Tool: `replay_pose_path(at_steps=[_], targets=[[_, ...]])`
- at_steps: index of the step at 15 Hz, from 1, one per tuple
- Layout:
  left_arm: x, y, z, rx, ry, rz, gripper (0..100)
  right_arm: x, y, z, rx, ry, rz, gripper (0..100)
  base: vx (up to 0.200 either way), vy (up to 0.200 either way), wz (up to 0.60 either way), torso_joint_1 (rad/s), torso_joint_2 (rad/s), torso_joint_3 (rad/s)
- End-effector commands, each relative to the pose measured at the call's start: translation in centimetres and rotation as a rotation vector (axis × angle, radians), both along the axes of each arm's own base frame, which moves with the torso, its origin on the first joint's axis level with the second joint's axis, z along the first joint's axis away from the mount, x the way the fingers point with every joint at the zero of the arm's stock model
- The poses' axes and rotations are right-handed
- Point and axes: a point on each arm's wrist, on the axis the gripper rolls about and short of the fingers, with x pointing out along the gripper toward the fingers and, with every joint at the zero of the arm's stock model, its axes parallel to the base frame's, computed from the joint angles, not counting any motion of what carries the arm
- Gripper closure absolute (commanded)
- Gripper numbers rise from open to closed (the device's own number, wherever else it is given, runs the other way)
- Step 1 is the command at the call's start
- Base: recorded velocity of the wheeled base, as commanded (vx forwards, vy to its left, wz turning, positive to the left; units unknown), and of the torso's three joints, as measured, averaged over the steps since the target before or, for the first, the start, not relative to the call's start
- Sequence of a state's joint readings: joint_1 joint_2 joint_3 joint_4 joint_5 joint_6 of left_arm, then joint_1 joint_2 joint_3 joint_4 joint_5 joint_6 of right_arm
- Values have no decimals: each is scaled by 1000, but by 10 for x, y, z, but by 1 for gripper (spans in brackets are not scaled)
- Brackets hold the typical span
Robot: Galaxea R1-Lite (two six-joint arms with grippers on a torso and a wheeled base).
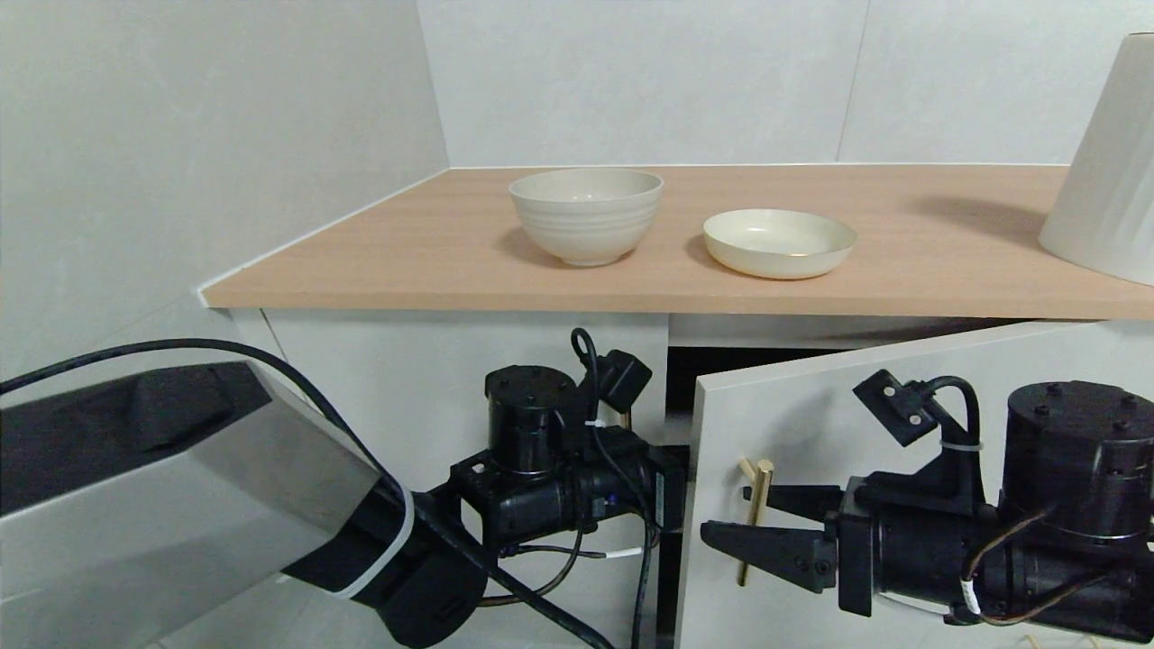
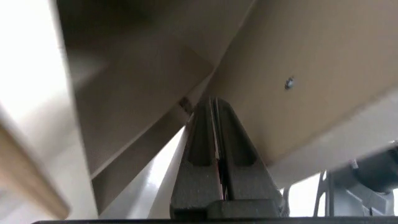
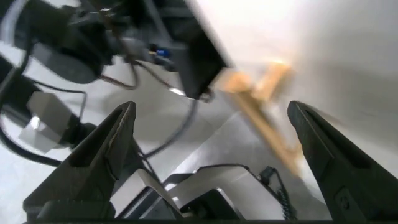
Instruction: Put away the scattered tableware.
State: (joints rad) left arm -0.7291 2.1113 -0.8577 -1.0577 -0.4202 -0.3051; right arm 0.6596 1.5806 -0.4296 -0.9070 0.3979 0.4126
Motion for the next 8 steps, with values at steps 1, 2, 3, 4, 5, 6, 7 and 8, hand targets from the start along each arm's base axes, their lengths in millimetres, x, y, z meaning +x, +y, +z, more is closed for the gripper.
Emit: replay_pose_path(at_steps=[1, 2, 3, 4, 5, 6, 7, 8], targets=[[-2, -1, 2, -3, -3, -6, 100, -3, -9, 0, -2, -3, -29, 0, 0, 0, 0, 0, 0, 0], [-3, 0, 2, -3, -3, -7, 100, -12, -16, -2, -9, 5, -29, 0, 0, 0, 0, 0, 0, 0], [-3, 0, 4, -6, -4, -7, 100, -22, -23, -4, -12, 8, -28, 0, 0, 0, 0, 0, 0, 0], [-4, 1, 5, -6, -6, -7, 100, -37, -35, -7, -17, 7, -26, 0, 0, 0, 0, 0, 0, 0], [-5, 1, 5, -7, -5, -8, 100, -47, -42, -10, -25, 11, -23, 0, 0, 0, 0, 0, 0, 0], [-6, 0, 5, -6, -5, -9, 100, -59, -49, -13, -32, 13, -17, 0, 0, 0, 0, 0, 0, 0], [-7, -1, 5, -5, -4, -12, 100, -63, -52, -14, -34, 15, -16, 0, 0, 0, 0, 0, 0, 0], [-7, 0, 4, -2, 0, -13, 100, -66, -54, -14, -34, 17, -13, 0, 0, 0, 0, 0, 0, 0]])
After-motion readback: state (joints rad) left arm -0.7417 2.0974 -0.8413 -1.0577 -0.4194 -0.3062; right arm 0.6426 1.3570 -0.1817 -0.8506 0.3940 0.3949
